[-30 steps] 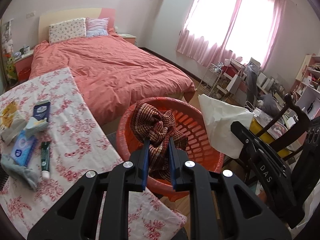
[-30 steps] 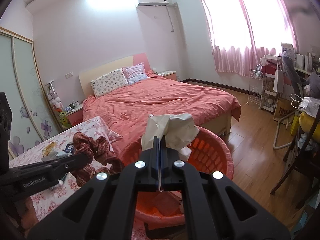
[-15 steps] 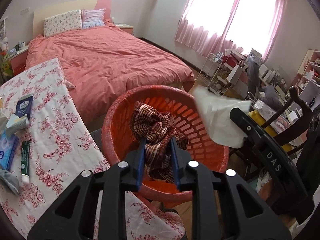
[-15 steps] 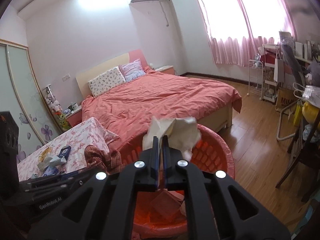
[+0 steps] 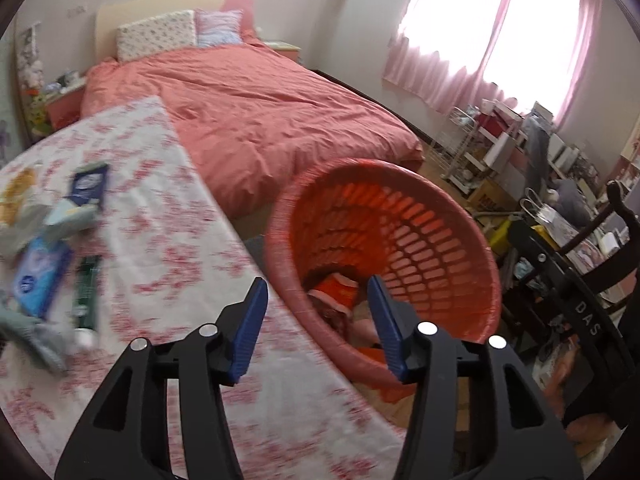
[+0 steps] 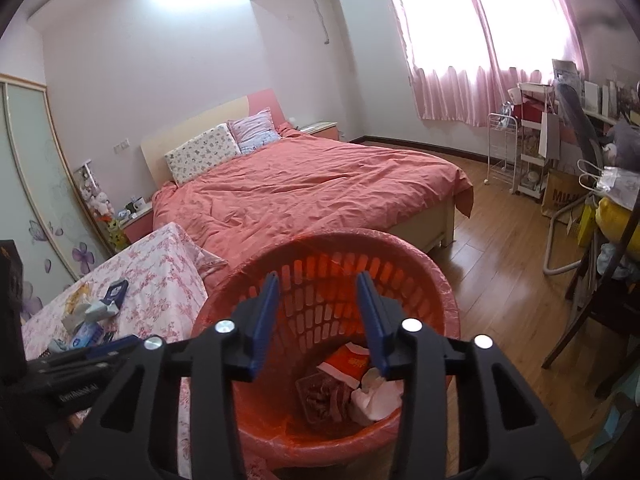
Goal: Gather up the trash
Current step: 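Carry scrunchie and tissues over the orange basket and open both tools, then grasp the green toothpaste tube with the right tool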
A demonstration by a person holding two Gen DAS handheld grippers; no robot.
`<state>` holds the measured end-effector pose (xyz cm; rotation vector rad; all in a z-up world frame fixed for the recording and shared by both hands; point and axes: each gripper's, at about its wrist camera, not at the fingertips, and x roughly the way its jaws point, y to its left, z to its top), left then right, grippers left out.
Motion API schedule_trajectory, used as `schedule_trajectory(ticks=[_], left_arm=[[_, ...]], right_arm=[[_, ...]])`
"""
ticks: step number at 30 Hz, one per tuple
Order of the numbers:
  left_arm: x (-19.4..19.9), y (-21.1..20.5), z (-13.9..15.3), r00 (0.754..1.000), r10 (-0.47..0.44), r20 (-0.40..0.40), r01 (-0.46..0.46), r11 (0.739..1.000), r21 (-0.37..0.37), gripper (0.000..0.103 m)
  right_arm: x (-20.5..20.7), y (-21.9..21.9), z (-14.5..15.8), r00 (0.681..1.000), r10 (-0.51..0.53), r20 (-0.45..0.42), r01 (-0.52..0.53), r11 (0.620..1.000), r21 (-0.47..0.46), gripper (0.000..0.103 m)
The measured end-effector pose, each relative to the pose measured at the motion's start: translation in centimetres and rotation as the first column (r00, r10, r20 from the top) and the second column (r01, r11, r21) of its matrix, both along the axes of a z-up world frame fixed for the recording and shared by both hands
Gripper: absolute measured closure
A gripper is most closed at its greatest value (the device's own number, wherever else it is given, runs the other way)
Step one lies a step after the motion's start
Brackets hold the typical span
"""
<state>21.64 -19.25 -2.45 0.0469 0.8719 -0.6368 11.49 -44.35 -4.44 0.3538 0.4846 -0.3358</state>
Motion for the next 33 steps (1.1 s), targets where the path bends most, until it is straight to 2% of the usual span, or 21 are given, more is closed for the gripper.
schedule_trajectory(ticks=[7,18,24,31,33], left_arm=[[0.1,4.9,0.7,0.995,0.085,0.055,-0.087,0.996,0.026,0.048],[0.9,13.9,1.1,0.964,0.259,0.056,-0.260,0.966,0.011,0.048],[1.2,19.5,0.9,0.927,0.368,0.065,-0.370,0.929,0.022,0.048],[1.8,25.2,-0.2,0.872,0.487,0.045,-0.489,0.871,0.049,0.048],[1.7,26.2,-0.3,0.857,0.511,0.062,-0.514,0.856,0.057,0.048]], right_arm=[[0.5,2.8,0.3,0.999,0.053,-0.011,-0.053,0.998,-0.014,0.059],[2.9,9.7,1.0,0.980,0.195,-0.046,-0.197,0.980,-0.039,0.059],[5.1,14.5,1.0,0.955,0.287,-0.075,-0.291,0.955,-0.054,0.059],[8.1,19.9,0.3,0.920,0.368,-0.138,-0.379,0.923,-0.067,0.059],[9.0,21.2,-0.3,0.911,0.381,-0.155,-0.395,0.916,-0.068,0.059]])
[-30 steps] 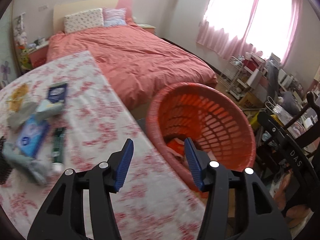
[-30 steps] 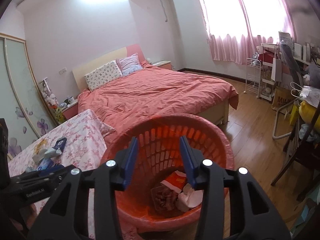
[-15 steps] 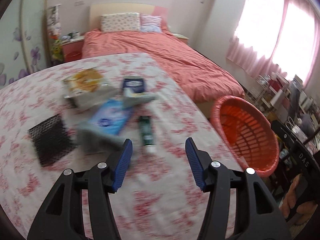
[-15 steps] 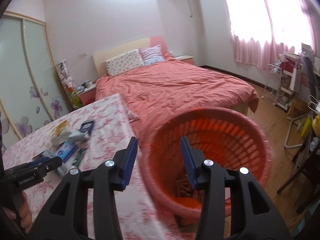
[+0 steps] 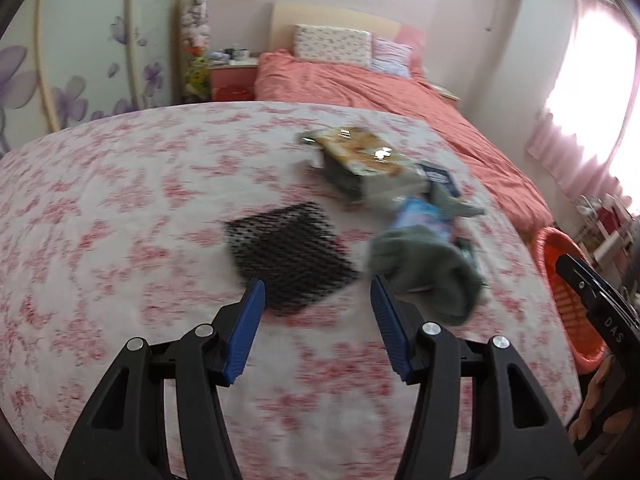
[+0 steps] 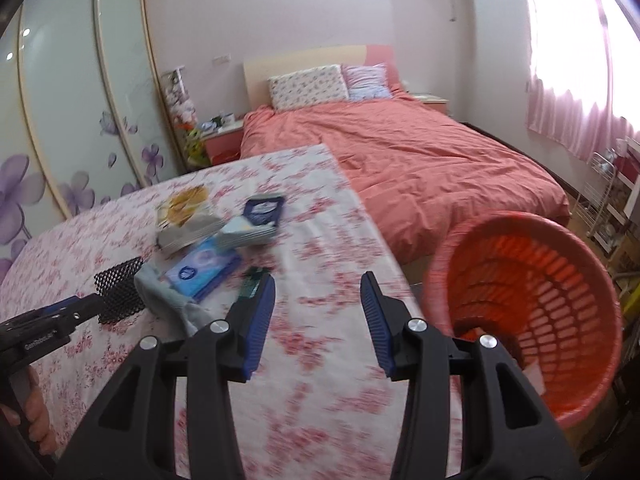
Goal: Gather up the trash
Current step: 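Grasp the green toothpaste tube with the right tool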
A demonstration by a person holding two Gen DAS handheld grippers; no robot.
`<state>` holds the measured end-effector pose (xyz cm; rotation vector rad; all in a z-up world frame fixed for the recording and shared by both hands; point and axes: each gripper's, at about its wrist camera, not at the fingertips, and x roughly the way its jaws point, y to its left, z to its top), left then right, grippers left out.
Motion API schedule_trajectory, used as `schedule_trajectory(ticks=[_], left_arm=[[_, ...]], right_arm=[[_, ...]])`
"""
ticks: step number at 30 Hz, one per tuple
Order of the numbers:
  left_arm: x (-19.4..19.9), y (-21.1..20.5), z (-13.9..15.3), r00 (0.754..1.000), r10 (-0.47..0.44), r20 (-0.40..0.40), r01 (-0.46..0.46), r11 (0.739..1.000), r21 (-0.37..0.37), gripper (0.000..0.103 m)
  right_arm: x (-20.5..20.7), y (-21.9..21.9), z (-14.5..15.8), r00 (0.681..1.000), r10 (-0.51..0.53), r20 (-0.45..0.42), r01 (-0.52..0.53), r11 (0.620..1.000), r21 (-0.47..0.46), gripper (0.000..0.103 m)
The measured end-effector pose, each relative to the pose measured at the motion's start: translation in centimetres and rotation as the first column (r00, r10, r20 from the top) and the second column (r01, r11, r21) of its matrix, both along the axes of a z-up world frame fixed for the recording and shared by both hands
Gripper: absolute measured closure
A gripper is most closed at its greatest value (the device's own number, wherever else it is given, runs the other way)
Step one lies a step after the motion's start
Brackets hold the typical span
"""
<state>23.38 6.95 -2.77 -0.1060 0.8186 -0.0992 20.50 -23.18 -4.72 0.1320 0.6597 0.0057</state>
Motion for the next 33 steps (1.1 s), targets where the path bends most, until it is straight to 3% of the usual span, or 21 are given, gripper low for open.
schedule_trajectory(ticks=[6,13,18,21,26,33], left_arm=[[-0.1,2.3,-0.1,0.997,0.064,0.033,-0.066,0.996,0.056,0.047],[-0.2,4.3,-0.8,0.996,0.092,-0.022,-0.091,0.995,0.027,0.031],[-0.7,3.8,-0.8,0.995,0.101,0.005,-0.101,0.992,0.078,0.018],[-0.8,3.4,-0.8,0.995,0.097,0.009,-0.097,0.991,0.089,0.016],[-0.5,3.2,-1.3,0.998,0.042,-0.046,-0.042,0.999,0.001,0.016],[-0.9,0.4,-0.3,0.999,-0.032,-0.014,0.032,0.999,-0.032,0.017]], right_arm=[[2.9,3.6,-2.1,0.994,0.074,-0.080,-0.074,0.997,0.001,0.069],[4.8,5.7,-3.8,0.982,0.104,-0.160,-0.103,0.995,0.017,0.074],[5.3,6.4,-4.2,0.975,0.107,-0.195,-0.110,0.994,-0.008,0.078],[5.6,6.3,-4.4,0.972,0.103,-0.212,-0.107,0.994,-0.005,0.082],[5.4,5.9,-4.4,0.972,0.098,-0.212,-0.103,0.995,-0.015,0.084],[3.6,3.4,-4.1,0.980,0.050,-0.193,-0.054,0.998,-0.016,0.085]])
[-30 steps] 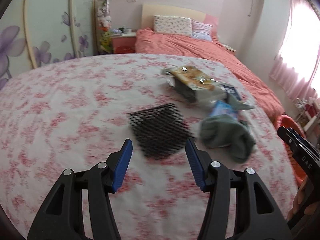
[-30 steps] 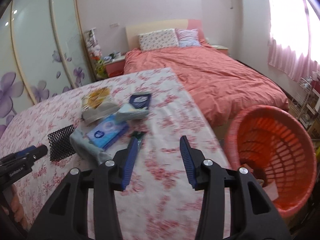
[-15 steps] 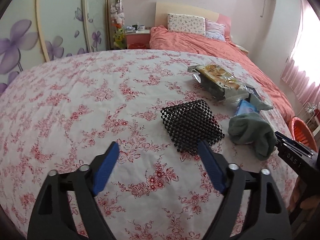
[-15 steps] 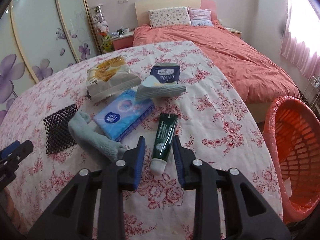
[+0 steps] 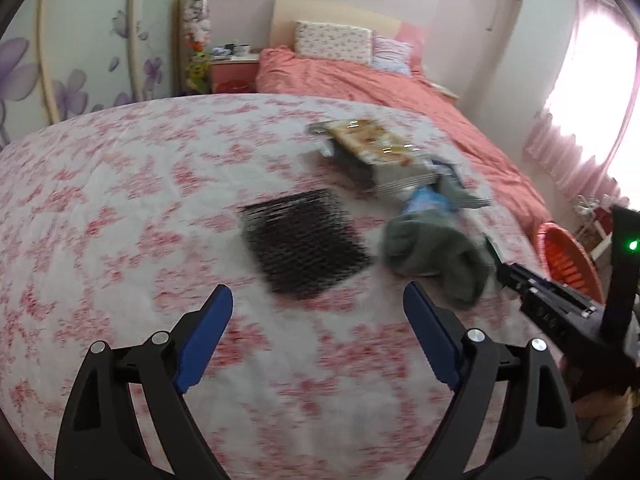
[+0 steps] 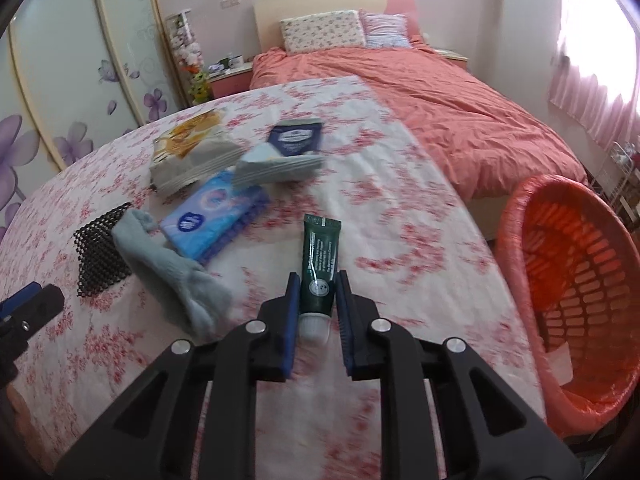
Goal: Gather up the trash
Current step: 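Grasp the green toothpaste tube with the right tool, then grasp the grey-green sock with the left tool while the right tool holds the toothpaste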
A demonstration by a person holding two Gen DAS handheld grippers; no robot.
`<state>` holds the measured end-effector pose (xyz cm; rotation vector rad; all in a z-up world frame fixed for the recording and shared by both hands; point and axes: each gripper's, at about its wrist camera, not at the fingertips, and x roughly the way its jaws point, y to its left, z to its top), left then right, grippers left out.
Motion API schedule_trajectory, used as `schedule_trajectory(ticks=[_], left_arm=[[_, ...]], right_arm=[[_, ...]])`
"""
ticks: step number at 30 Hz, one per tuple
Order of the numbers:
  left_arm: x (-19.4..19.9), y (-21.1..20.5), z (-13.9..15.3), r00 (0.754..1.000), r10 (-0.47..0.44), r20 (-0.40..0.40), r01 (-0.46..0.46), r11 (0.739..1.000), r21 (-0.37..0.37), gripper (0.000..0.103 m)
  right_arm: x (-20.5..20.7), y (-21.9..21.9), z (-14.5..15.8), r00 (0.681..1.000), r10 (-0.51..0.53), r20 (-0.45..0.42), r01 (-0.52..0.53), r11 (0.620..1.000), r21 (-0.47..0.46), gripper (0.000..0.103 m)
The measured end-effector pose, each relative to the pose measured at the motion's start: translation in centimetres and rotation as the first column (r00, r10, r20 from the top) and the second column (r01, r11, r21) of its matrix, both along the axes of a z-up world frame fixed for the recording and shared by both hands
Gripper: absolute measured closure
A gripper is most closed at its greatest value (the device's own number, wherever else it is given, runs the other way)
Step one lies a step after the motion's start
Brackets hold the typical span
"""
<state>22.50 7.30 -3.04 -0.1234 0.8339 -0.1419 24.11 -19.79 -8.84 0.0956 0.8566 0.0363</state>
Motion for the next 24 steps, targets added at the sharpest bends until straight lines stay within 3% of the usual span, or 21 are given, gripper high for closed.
schedule_trajectory(ticks=[5,11,17,24], left_arm=[[0.7,-3.3,0.9,0.998,-0.056,0.001,0.056,0.996,-0.062,0.017],[3.2,-6.9,1.0,0.997,-0.072,-0.040,0.067,0.991,-0.113,0.031],[4.8,-8.2,-1.1,0.990,-0.062,-0.128,0.050,0.994,-0.092,0.054],[3.7,-8.0,-1.2,0.989,-0.103,-0.105,0.093,0.991,-0.100,0.084]], right_arm=[[-1.5,-2.4,0.3,0.999,-0.039,0.020,0.039,0.999,-0.005,0.085],[-2.7,-4.3,0.4,0.998,-0.066,0.025,0.065,0.998,0.012,0.085],[-3.4,-5.3,0.5,0.996,-0.078,0.030,0.078,0.997,0.022,0.085],[-4.0,-5.5,0.7,0.996,-0.080,0.041,0.079,0.997,0.028,0.085]])
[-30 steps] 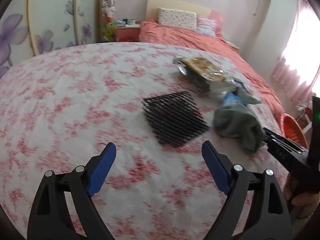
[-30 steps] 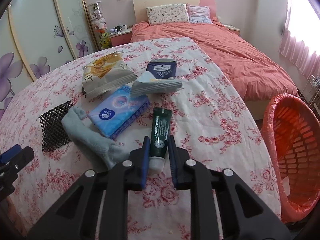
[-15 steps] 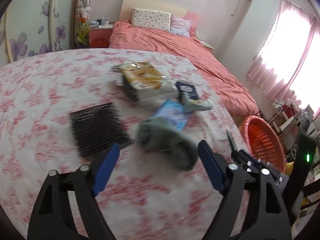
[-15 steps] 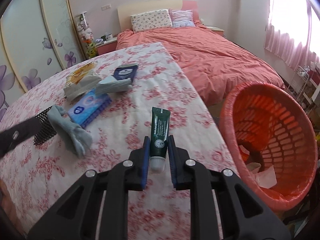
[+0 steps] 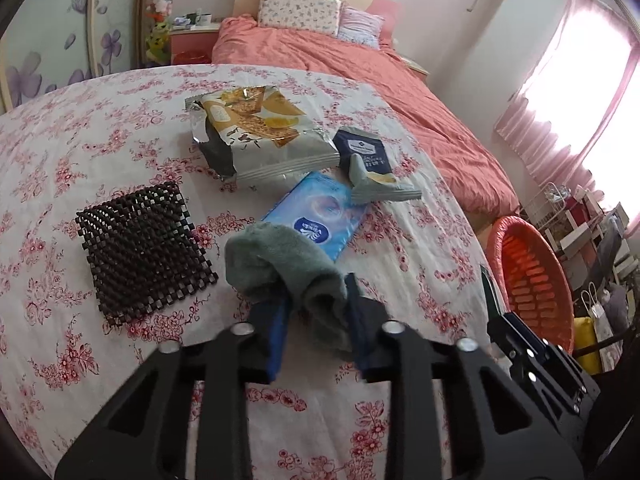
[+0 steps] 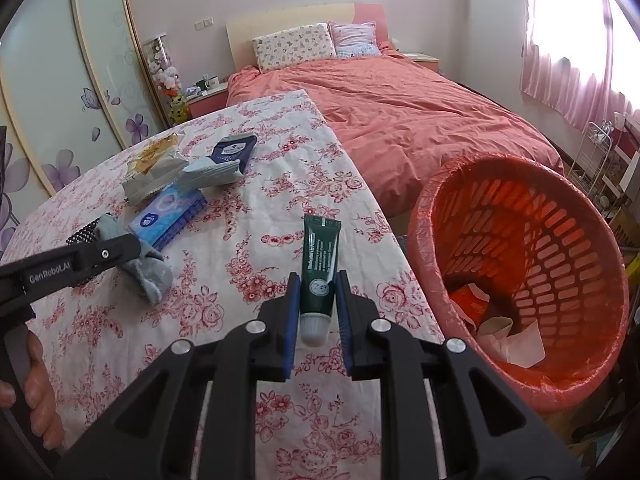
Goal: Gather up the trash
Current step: 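Grasp the grey-green sock with the left tool while the right tool holds the toothpaste, then carry sock and toothpaste over the orange basket and open both tools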
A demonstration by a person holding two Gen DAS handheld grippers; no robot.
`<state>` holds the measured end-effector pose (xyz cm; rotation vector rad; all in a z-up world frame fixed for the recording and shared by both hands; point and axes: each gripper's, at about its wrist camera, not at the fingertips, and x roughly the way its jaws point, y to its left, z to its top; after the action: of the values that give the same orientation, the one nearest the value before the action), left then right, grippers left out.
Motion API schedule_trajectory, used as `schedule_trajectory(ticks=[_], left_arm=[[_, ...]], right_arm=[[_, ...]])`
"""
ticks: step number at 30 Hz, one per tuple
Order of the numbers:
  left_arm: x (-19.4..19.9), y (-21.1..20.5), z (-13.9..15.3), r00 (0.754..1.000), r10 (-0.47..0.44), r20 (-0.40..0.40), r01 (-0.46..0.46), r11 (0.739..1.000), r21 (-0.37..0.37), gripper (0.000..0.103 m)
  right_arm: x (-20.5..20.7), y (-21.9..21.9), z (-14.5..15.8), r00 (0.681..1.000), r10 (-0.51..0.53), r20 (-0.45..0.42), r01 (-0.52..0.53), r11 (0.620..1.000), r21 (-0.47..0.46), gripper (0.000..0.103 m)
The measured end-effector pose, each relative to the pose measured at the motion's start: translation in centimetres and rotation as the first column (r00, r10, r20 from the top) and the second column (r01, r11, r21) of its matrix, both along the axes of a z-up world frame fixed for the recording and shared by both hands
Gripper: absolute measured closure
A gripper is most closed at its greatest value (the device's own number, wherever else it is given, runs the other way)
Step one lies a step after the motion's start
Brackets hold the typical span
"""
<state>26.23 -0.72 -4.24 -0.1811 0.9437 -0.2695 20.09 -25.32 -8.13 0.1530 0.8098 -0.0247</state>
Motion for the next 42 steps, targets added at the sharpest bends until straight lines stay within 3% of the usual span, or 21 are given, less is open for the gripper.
schedule_trajectory(ticks=[4,18,33,42], left_arm=[[-0.7,0.3,0.4,0.999,-0.031,0.026,0.032,0.999,-0.024,0.092],[-3.0,-1.4,3.1,0.990,-0.101,0.098,0.107,0.993,-0.056,0.092],[-5.1,-7.8,4.4,0.960,-0.242,0.142,0.252,0.966,-0.057,0.092],[-5.9,-12.7,4.5,0.930,-0.336,0.150,0.349,0.935,-0.065,0.092]], right_arm=[[-0.5,0.1,0.2,1.000,0.002,0.010,-0.002,1.000,0.000,0.085],[-3.5,-1.4,3.0,0.996,-0.029,0.084,0.029,1.000,0.005,0.085],[-7.6,-5.7,5.0,0.977,-0.133,0.167,0.135,0.991,-0.001,0.085],[-9.4,-9.9,5.8,0.950,-0.232,0.208,0.238,0.971,-0.004,0.085]])
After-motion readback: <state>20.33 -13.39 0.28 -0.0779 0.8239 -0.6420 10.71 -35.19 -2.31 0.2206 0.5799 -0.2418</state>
